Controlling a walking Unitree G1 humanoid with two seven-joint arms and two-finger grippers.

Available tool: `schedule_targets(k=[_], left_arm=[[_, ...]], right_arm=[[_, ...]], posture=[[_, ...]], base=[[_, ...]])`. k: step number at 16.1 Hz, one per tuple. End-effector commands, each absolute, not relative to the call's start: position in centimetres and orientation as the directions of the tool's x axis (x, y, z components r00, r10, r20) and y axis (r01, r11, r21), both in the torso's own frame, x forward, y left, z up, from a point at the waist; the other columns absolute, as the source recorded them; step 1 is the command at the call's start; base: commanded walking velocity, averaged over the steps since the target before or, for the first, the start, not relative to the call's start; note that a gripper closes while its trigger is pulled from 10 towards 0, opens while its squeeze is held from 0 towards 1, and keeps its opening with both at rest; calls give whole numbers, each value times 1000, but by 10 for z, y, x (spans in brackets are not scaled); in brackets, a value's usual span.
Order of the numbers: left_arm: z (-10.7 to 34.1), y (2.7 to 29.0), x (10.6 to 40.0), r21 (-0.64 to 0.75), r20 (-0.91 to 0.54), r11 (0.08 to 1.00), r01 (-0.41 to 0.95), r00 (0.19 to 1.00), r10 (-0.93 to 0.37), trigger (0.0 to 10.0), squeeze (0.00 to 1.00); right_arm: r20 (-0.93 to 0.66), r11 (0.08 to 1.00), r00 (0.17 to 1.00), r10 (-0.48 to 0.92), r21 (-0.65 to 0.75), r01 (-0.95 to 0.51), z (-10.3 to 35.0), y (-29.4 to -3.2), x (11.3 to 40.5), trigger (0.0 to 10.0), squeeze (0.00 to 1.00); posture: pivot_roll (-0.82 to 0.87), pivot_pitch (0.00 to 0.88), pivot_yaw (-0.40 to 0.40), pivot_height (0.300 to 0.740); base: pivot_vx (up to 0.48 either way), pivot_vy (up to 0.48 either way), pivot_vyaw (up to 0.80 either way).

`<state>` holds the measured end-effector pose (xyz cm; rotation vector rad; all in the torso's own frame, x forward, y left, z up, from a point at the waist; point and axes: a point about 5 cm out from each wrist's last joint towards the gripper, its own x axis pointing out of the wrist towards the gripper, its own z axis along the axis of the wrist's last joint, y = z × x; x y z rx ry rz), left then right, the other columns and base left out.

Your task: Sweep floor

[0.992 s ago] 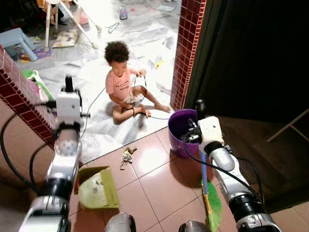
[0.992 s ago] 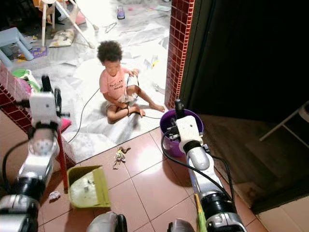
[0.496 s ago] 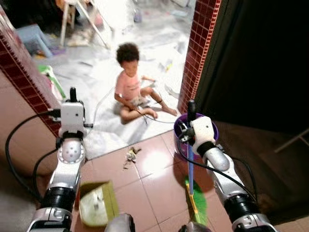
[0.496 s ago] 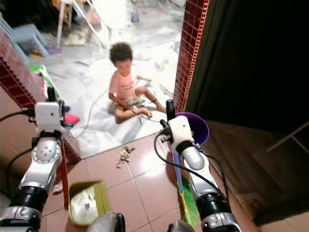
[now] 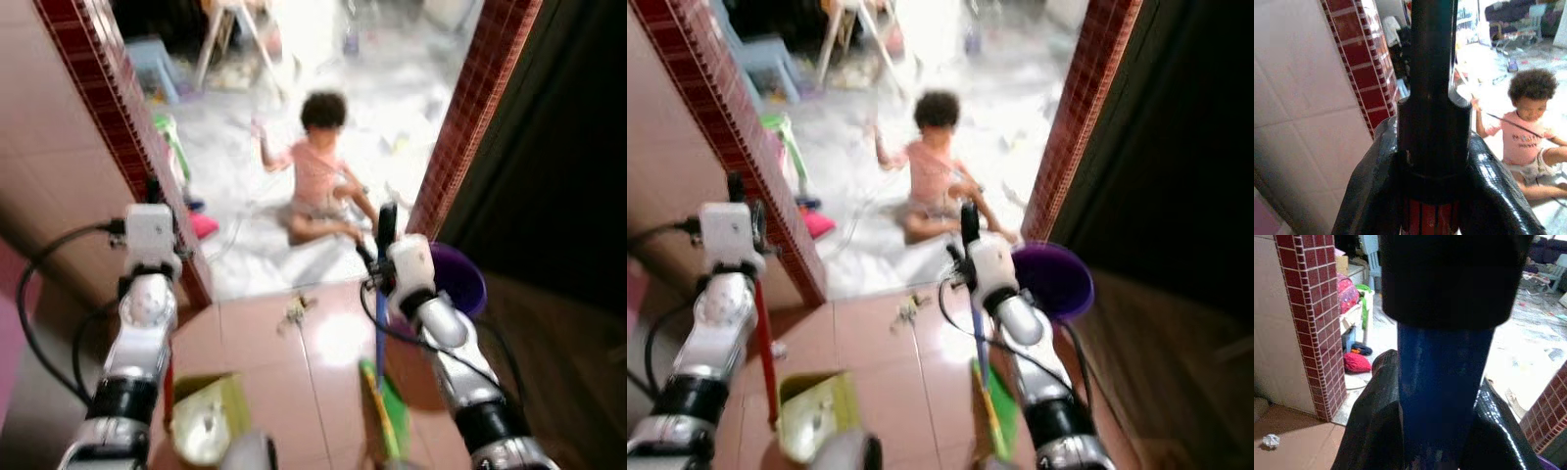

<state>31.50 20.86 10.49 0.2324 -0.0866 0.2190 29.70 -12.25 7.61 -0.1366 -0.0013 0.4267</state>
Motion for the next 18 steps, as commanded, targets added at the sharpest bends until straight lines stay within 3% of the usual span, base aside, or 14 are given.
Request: schedule_targets(k=[1,4,8,10,18], left_arm=[[125,205,324,219,178,951,-217,968,179,10000,0],[128,204,325,211,187,955,-210,967,171,10000,0],[129,202,326,208,190,956,-206,967,168,10000,0],[129,201,326,206,193,958,-202,968,163,10000,0],[131,200,326,206,201,957,-205,966,163,10000,0]], right_arm=[[13,898,906,424,-135,-418,85,-122,298,10000,0],[12,894,900,435,-126,-430,86,-122,297,10000,0],[14,880,886,464,-128,-458,87,-120,294,10000,0],[15,869,876,482,-142,-475,88,-118,293,10000,0],[9,869,877,481,-139,-475,88,-119,293,10000,0]], posture=[[-109,0,40,740],[-114,0,40,740],[-118,0,39,740],[-118,0,37,740],[-121,0,37,740]], base=[[0,0,0],[91,0,0],[351,0,0],[409,0,756],[407,0,0]])
